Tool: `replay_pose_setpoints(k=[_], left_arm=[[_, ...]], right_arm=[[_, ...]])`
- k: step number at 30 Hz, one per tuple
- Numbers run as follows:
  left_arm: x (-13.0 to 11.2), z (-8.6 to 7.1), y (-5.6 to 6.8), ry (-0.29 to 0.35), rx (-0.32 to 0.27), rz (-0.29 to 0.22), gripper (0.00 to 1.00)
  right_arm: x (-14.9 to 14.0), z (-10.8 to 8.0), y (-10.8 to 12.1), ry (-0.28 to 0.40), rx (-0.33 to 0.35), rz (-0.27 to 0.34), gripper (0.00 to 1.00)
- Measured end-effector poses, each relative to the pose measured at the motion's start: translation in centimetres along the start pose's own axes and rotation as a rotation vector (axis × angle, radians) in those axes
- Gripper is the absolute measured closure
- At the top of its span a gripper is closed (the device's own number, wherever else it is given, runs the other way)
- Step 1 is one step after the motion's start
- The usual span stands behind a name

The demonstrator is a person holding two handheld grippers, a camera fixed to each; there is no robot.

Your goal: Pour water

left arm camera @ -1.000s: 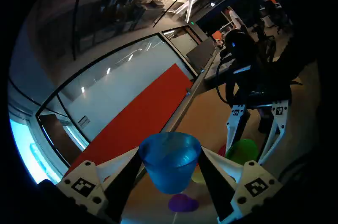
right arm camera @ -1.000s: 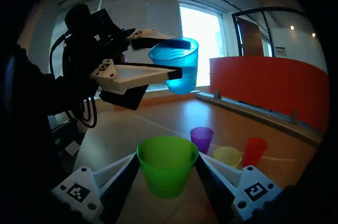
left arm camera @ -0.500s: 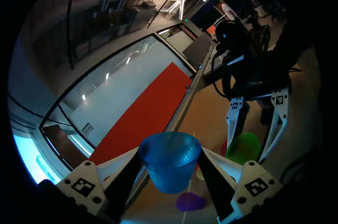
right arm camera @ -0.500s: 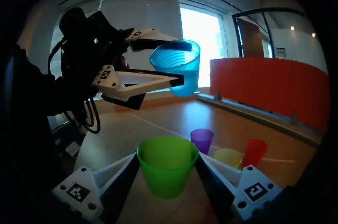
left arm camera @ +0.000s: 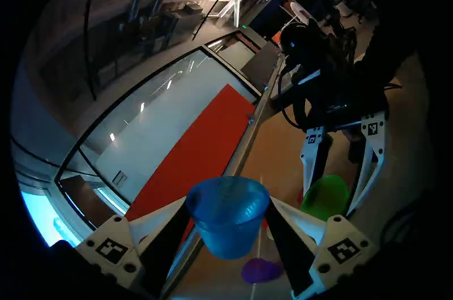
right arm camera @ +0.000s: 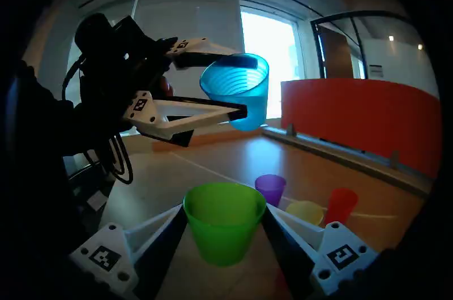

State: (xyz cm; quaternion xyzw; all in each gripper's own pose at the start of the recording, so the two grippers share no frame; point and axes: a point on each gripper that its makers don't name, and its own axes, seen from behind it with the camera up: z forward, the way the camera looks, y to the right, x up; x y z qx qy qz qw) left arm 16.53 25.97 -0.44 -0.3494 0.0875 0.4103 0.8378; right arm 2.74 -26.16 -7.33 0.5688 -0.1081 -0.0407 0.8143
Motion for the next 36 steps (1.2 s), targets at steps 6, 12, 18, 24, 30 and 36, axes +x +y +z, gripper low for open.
replay_pose_setpoints(k=[6, 12, 18, 24, 30, 36], left_arm=[[-0.01, 0.19, 0.08, -0.001, -0.001, 0.027, 0.14], [0.15, 0.25, 0.02, 0.004, 0.001, 0.042, 0.13], [0.2, 0.2, -0.09, 0.004, 0.004, 0.062, 0.14], [0.19, 0.24, -0.08, 0.0, 0.006, 0.082, 0.14], [0.26, 0.25, -0.09, 0.0, 0.006, 0.087, 0.14], [0.48, 0.34, 0.02, 0.002, 0.006, 0.103, 0.14]], right_arm=[[0.05, 0.04, -0.08, 0.002, 0.002, -0.001, 0.09], [0.13, 0.09, -0.09, 0.004, 0.001, -0.003, 0.09], [0.41, 0.16, -0.13, 0.007, 0.002, -0.004, 0.09], [0.79, 0.31, -0.17, 0.013, 0.004, -0.004, 0.09], [0.88, 0.31, -0.02, 0.015, 0.0, -0.005, 0.09], [0.88, 0.24, 0.23, 0.019, -0.005, -0.003, 0.09]])
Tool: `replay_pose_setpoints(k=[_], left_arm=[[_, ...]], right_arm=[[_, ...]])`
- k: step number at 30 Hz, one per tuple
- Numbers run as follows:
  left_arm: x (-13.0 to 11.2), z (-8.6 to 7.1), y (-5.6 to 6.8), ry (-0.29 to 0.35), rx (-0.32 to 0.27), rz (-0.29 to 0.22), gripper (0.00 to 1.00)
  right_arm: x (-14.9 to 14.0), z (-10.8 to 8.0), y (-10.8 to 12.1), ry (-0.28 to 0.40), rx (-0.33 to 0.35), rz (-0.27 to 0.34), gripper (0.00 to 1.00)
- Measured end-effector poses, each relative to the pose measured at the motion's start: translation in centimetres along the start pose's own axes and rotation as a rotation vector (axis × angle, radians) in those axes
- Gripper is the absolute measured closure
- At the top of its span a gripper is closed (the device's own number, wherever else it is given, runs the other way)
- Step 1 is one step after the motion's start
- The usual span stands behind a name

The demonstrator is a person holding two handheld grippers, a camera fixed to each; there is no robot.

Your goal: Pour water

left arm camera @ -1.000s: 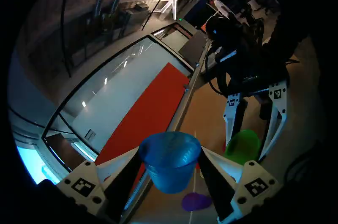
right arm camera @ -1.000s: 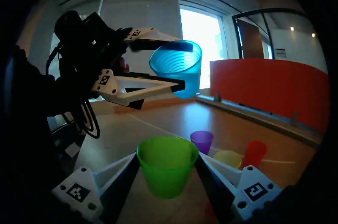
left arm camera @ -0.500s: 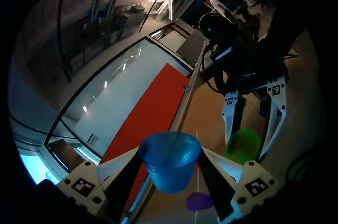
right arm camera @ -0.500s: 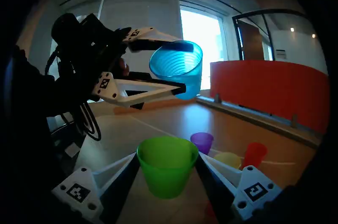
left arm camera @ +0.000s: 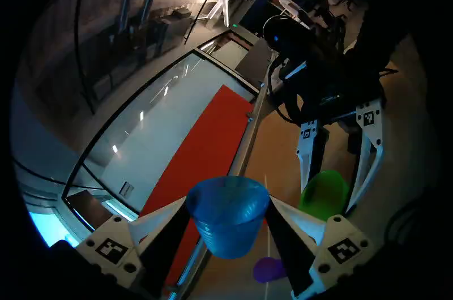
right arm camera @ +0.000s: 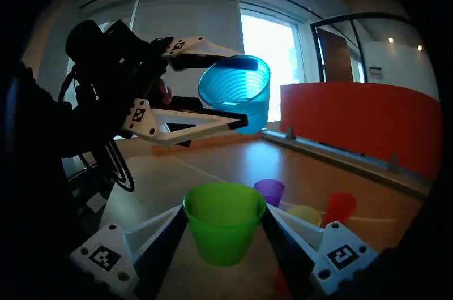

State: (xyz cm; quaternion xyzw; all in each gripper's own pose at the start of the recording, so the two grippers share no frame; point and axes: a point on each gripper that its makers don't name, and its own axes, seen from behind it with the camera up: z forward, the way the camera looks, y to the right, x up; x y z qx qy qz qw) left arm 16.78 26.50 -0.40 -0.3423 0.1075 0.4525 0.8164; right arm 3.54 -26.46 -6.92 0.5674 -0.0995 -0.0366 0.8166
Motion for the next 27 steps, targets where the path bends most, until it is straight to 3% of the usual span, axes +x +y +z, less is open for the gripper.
replay_pose_setpoints(k=[27], left_arm=[[0.32, 0.24, 0.44, -0.003, -0.006, 0.072, 0.14]], right_arm=[[0.47, -0.11, 0.38, 0.012, -0.008, 0.003, 0.09]])
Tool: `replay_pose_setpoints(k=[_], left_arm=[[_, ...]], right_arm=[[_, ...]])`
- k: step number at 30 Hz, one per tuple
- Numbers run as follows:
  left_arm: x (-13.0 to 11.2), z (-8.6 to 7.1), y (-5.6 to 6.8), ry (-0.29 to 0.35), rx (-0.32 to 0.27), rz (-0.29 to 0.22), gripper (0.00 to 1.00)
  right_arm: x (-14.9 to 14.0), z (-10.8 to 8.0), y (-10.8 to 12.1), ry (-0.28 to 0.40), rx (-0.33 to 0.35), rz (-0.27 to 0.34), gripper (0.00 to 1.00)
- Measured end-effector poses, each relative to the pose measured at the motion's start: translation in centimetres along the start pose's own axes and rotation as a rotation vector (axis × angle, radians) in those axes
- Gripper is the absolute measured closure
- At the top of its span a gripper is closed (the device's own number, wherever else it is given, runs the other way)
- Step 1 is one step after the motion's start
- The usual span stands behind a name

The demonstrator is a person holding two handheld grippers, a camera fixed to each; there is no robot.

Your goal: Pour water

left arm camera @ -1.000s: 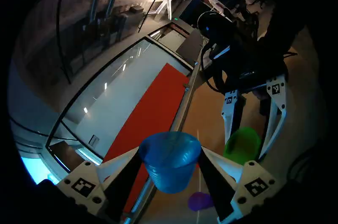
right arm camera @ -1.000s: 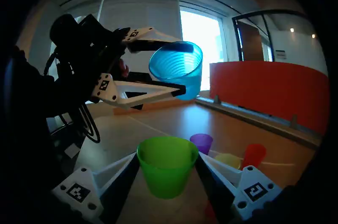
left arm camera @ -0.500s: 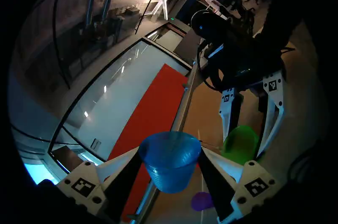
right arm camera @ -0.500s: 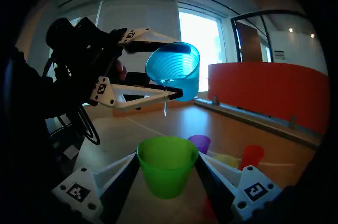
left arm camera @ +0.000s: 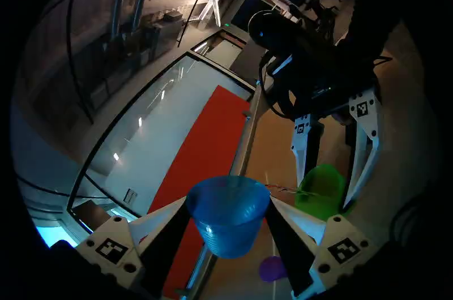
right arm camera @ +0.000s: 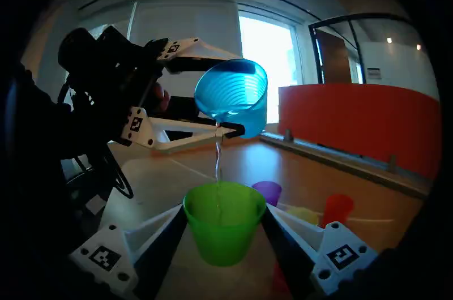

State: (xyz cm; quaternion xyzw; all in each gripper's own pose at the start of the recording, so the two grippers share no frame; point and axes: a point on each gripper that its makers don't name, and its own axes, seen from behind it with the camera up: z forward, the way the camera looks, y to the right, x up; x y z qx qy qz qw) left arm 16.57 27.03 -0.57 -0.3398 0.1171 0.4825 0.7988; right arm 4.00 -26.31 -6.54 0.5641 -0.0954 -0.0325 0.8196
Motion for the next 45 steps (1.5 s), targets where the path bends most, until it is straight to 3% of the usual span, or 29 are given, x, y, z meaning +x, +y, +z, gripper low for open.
replay_pose_setpoints(k=[5, 11, 15, 21, 30, 45], left_arm=[[0.3, -0.12, -0.54, 0.001, 0.008, 0.007, 0.13], [0.35, -0.15, -0.13, 0.003, 0.006, 0.015, 0.14], [0.54, -0.14, -0.84, 0.004, 0.017, 0.025, 0.13], [0.66, -0.08, -0.13, 0.005, 0.002, 0.034, 0.13], [0.86, 0.11, -0.74, 0.007, 0.017, 0.043, 0.14], [0.88, 0.15, -0.66, 0.005, 0.018, 0.073, 0.13]], right_arm=[[0.07, -0.01, 0.03, 0.002, -0.002, -0.001, 0.09], [0.24, 0.03, 0.02, 0.005, -0.003, -0.004, 0.09], [0.42, 0.03, -0.01, 0.006, -0.004, -0.005, 0.09], [0.5, 0.05, -0.08, 0.009, -0.002, -0.008, 0.09], [0.6, 0.01, -0.14, 0.01, -0.002, -0.009, 0.09], [0.5, -0.04, -0.26, 0.011, -0.001, -0.013, 0.09]])
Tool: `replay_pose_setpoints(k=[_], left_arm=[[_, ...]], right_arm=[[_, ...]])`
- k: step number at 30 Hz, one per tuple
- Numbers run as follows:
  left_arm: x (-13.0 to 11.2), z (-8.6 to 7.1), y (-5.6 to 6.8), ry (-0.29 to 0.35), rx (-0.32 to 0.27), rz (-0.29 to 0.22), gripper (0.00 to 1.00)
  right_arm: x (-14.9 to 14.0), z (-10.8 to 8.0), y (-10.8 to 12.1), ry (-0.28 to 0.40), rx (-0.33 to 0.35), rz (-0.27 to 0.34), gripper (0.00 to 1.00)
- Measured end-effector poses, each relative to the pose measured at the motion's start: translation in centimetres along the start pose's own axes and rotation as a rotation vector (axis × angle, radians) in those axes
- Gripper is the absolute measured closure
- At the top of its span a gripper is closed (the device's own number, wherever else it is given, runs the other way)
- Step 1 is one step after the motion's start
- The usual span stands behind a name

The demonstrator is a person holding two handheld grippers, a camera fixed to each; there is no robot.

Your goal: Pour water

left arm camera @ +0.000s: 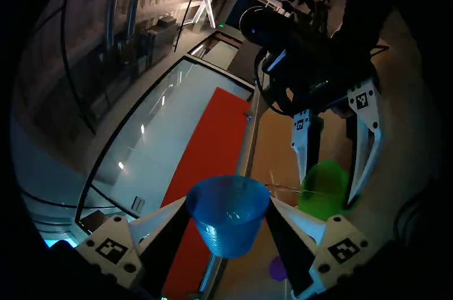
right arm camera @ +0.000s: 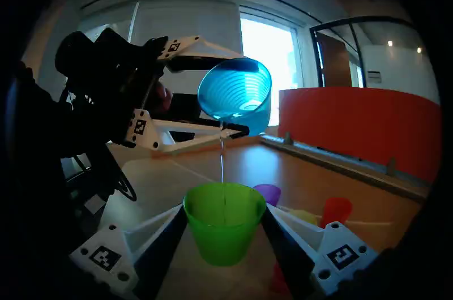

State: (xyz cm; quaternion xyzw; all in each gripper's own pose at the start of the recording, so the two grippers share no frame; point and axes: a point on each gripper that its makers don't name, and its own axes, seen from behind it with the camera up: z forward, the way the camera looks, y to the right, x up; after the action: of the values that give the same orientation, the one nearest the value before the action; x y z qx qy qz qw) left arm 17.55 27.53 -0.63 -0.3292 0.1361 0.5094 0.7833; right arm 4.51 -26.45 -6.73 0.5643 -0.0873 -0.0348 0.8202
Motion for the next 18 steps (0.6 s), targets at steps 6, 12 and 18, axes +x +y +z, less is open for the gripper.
replay_pose_setpoints(k=[6, 12, 18], left_arm=[[0.04, -0.12, -0.11, 0.0, 0.004, 0.009, 0.13], [0.04, -0.22, -0.19, -0.001, 0.008, 0.023, 0.14], [0.11, -0.23, -0.05, 0.001, 0.007, 0.033, 0.14]], right_arm=[[-0.02, -0.02, 0.03, -0.003, -0.002, -0.003, 0.09], [0.0, 0.03, 0.01, -0.003, -0.001, -0.003, 0.09], [0.03, 0.09, 0.0, -0.003, 0.0, -0.004, 0.09]])
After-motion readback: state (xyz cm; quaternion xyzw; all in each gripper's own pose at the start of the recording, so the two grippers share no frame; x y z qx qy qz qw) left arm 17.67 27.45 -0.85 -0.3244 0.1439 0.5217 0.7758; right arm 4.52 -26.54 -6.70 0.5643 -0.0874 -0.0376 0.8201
